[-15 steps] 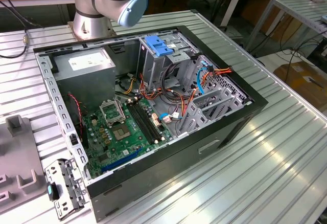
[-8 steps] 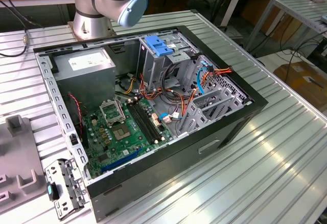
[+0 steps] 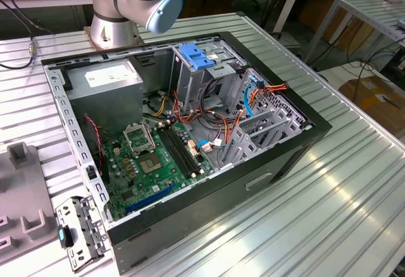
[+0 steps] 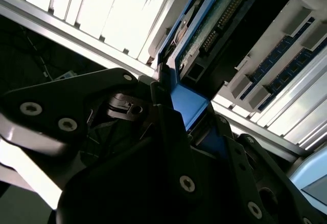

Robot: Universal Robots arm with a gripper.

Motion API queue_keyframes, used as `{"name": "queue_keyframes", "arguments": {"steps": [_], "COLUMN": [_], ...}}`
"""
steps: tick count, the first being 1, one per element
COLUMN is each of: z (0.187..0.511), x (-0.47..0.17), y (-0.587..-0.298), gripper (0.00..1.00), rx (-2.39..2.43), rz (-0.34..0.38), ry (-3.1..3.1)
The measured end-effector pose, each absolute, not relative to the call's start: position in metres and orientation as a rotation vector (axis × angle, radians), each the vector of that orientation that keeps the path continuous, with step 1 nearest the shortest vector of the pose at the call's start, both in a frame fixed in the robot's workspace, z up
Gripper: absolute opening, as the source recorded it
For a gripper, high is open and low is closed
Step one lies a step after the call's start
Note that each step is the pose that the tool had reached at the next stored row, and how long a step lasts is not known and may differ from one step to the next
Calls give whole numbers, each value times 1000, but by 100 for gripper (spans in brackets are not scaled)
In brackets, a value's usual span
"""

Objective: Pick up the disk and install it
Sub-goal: 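Pick up the disk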

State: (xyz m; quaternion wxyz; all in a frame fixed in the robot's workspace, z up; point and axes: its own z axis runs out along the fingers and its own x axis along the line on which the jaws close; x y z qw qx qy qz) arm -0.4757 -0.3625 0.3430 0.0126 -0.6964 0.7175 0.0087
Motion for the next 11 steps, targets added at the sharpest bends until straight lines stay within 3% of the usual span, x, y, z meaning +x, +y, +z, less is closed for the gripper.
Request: {"name": "queue_keyframes", "arguments": {"steps": [11], "z": [353], "x": [-476], "y": [-363], "gripper": [37], "rx": [-2171], "rz": [27], "ry": [2236]}}
